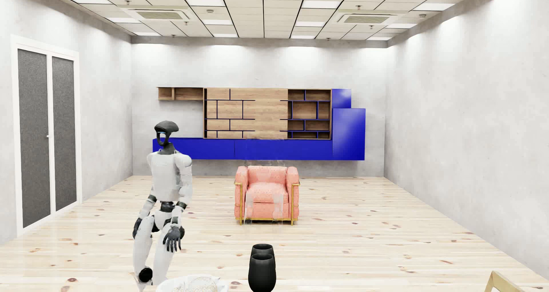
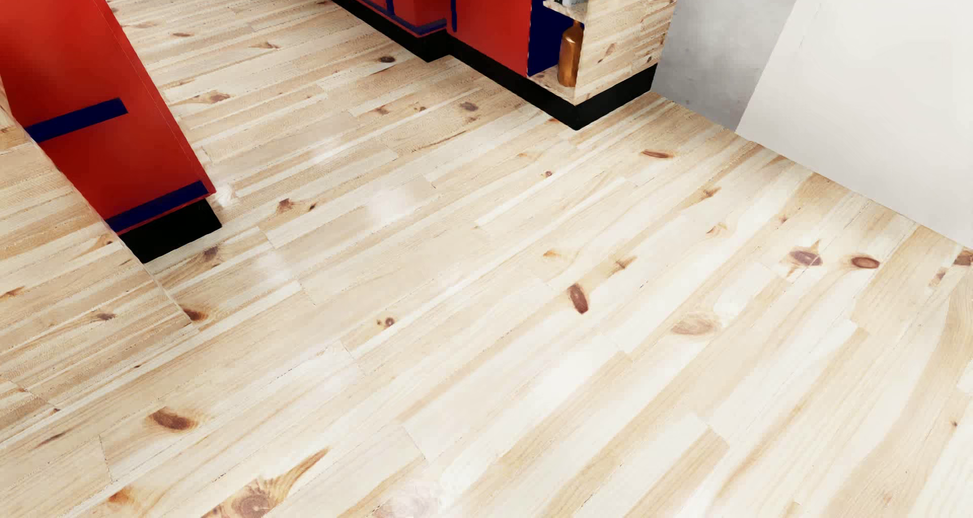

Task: Move towards the armchair

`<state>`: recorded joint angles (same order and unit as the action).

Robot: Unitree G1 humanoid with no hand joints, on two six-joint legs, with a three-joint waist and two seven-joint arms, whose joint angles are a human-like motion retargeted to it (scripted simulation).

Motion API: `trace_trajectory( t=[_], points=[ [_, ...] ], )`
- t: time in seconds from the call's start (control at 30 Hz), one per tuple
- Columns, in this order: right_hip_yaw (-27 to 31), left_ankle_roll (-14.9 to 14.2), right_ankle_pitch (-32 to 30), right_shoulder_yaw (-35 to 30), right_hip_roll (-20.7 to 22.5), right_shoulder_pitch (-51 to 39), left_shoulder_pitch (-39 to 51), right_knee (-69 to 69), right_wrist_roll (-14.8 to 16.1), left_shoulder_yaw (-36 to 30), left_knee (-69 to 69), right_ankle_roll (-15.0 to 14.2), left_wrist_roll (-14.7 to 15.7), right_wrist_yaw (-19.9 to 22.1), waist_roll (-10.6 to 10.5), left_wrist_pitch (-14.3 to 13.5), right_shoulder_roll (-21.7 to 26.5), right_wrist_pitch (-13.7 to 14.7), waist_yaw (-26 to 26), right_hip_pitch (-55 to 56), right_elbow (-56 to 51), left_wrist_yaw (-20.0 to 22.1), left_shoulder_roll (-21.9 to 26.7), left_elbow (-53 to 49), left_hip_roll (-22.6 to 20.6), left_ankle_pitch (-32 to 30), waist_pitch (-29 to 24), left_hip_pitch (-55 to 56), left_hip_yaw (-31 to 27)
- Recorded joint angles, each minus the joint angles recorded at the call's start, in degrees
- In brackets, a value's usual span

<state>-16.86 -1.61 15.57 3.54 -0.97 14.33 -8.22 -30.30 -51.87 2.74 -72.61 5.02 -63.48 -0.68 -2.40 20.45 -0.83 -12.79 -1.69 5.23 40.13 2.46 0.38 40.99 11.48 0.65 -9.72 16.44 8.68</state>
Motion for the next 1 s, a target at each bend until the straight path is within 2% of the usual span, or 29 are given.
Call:
trace_trajectory(
  t=[0.03,0.07,0.13,0.17,0.2,0.23,0.27,0.3,0.33,0.4,0.47,0.53,0.6,0.63,0.7,0.77,0.83,0.87,0.9,0.93,0.97,1.0],
  points=[
    [0.95,0.62,0.96,0.03,0.64,-1.23,-1.92,1.38,0.79,2.09,6.11,-0.48,2.20,0.04,-0.04,-0.13,0.68,1.01,-0.67,-2.40,-1.28,-0.85,0.30,0.90,0.47,1.04,0.15,2.32,1.30],
    [1.92,1.06,2.02,-0.01,1.10,-2.33,-3.59,2.32,1.74,2.56,14.54,-0.92,2.93,0.48,-0.02,-0.53,1.50,2.46,-1.28,-4.38,-2.85,-2.79,1.22,1.74,0.73,1.75,0.33,3.81,3.02],
    [3.85,0.49,3.92,-0.20,1.76,-3.81,-6.36,3.72,3.99,1.10,37.81,-1.80,0.50,1.51,0.10,-2.71,2.98,4.46,-2.17,-7.62,-6.69,-7.82,4.15,3.64,-0.04,-1.53,0.81,4.04,7.23],
    [4.95,-1.47,4.53,0.00,1.85,-4.12,-7.39,3.53,5.13,0.28,50.04,-2.20,-1.54,1.76,0.26,-3.82,3.37,4.86,-2.57,-8.85,-8.60,-10.23,5.32,4.63,-2.57,-4.35,1.00,3.52,5.71],
    [6.15,-3.72,5.07,0.16,1.77,-4.47,-8.10,1.56,6.37,-0.39,58.69,-2.47,-3.88,2.20,0.56,-4.21,3.59,4.83,-2.95,-9.50,-9.89,-12.46,5.93,5.52,-6.09,-6.84,1.03,3.51,-0.55],
    [7.25,-5.76,5.17,0.31,1.37,-4.57,-8.63,-2.91,7.37,-0.93,61.13,-2.44,-6.21,2.38,0.93,-4.25,3.73,4.49,-3.13,-9.38,-10.63,-14.18,6.17,6.25,-9.49,-8.01,0.88,4.13,-8.48],
    [8.10,-7.28,4.34,0.39,0.42,-4.44,-8.94,-9.10,8.06,-1.66,59.45,-2.12,-8.37,2.26,1.34,-4.85,4.06,3.94,-3.00,-8.92,-10.89,-15.53,5.94,6.93,-12.50,-10.25,0.64,4.03,-13.87],
    [8.78,-4.30,2.51,-0.06,-0.90,-4.34,-9.12,-15.66,8.04,-1.92,53.90,-1.50,-9.87,1.71,1.77,-5.65,4.62,3.25,-2.68,-8.35,-10.55,-16.17,5.30,7.30,-14.45,-11.91,0.33,3.99,-15.27],
    [9.51,0.01,-0.23,-1.05,-2.56,-4.40,-9.03,-21.52,7.27,-1.67,48.24,-0.55,-10.91,0.74,2.34,-6.21,5.30,2.69,-2.36,-7.88,-9.79,-16.02,4.37,7.34,-15.18,-9.37,-0.01,3.99,-13.30],
    [9.76,1.49,-7.91,-3.27,-6.38,-4.47,-7.38,-32.91,3.02,0.19,41.28,0.19,-12.48,0.28,3.80,-4.76,5.25,0.53,-2.23,-5.54,-6.89,-12.60,2.50,6.96,-14.73,-2.65,-0.56,1.48,-9.13],
    [5.66,2.19,-17.40,-3.12,-12.59,-3.17,-3.71,-37.53,0.27,1.39,42.17,-0.17,-13.20,0.74,5.29,-4.06,3.35,-1.43,-1.80,-4.06,-4.28,-8.81,0.99,5.76,-14.34,-0.74,-0.36,-2.56,-6.14],
    [-2.36,2.86,-23.51,-1.51,-18.86,0.08,2.04,-35.14,0.66,1.32,44.69,0.17,-11.84,1.17,6.67,-6.48,1.81,-1.12,-0.70,-6.88,-4.08,-7.82,1.00,4.37,-14.60,-0.93,0.46,-5.34,-4.84],
    [-8.85,3.14,-23.79,-0.35,-22.23,2.20,7.90,-31.26,1.13,0.06,46.53,1.08,-9.79,1.80,7.68,-9.52,1.50,-0.82,0.36,-10.05,-4.47,-7.78,2.35,0.83,-14.41,-0.82,1.21,-6.58,-3.28],
    [-9.83,3.14,-22.59,-0.25,-22.57,2.23,10.03,-29.56,1.20,-0.71,47.42,1.79,-8.85,1.71,8.03,-10.52,1.79,-0.58,0.76,-10.53,-4.11,-6.82,3.52,-2.03,-13.89,-0.53,1.44,-6.96,-1.85],
    [-9.32,2.97,-18.66,-0.63,-22.13,0.74,12.63,-26.46,0.78,-1.03,49.31,2.57,-6.18,1.32,8.36,-10.98,2.83,-0.38,1.22,-9.61,-3.26,-3.58,6.04,-8.16,-11.85,-0.12,1.64,-7.13,2.43],
    [-8.06,2.53,-13.88,-0.72,-21.09,-1.54,13.16,-22.92,1.06,0.60,52.01,1.59,-1.98,1.68,8.19,-10.17,3.39,0.59,1.30,-7.77,-3.55,-1.51,8.46,-13.02,-8.71,-0.69,1.74,-7.28,8.22],
    [-6.20,1.81,-9.36,-1.33,-19.34,-3.35,11.63,-18.84,1.81,2.64,54.72,-1.45,2.13,2.01,7.45,-8.69,3.66,2.35,1.01,-5.36,-5.41,-1.49,10.94,-15.77,-4.42,-1.83,1.85,-7.76,15.47],
    [-5.93,1.33,-6.99,-2.06,-18.86,-3.85,10.28,-16.78,2.14,2.78,55.18,-3.40,2.86,2.20,6.94,-7.77,3.79,3.41,0.67,-4.16,-6.87,-1.83,12.34,-16.37,-1.76,-2.34,1.90,-7.87,19.53],
    [-9.48,0.77,-4.84,-2.95,-20.48,-3.89,8.69,-14.52,2.34,2.15,55.45,-4.24,2.78,2.28,6.46,-7.02,3.94,4.36,0.11,-3.90,-8.69,-1.76,13.57,-16.31,1.04,-2.90,2.00,-8.16,23.91],
    [-18.24,0.16,-3.47,-3.69,-24.24,-3.99,6.87,-12.01,2.44,1.12,55.83,-3.39,2.18,2.11,6.09,-6.78,4.17,5.06,-0.64,-5.05,-10.15,-2.27,14.89,-16.01,3.76,-3.64,2.14,-8.68,28.54],
    [-30.83,-0.49,-2.65,-4.36,-28.08,-3.95,5.42,-9.17,2.55,-0.01,56.23,-0.88,1.24,2.17,5.93,-6.77,4.28,5.46,-1.49,-7.63,-11.36,-2.98,15.73,-15.05,6.33,-4.56,2.31,-9.35,33.27],
    [-43.19,-1.19,-2.39,-5.27,-30.18,-3.95,3.97,-6.39,2.38,-1.32,56.68,0.81,0.33,2.21,5.92,-7.17,4.38,5.70,-2.21,-10.39,-12.30,-4.06,16.25,-13.90,8.64,-5.61,2.45,-10.26,37.97]
  ],
)
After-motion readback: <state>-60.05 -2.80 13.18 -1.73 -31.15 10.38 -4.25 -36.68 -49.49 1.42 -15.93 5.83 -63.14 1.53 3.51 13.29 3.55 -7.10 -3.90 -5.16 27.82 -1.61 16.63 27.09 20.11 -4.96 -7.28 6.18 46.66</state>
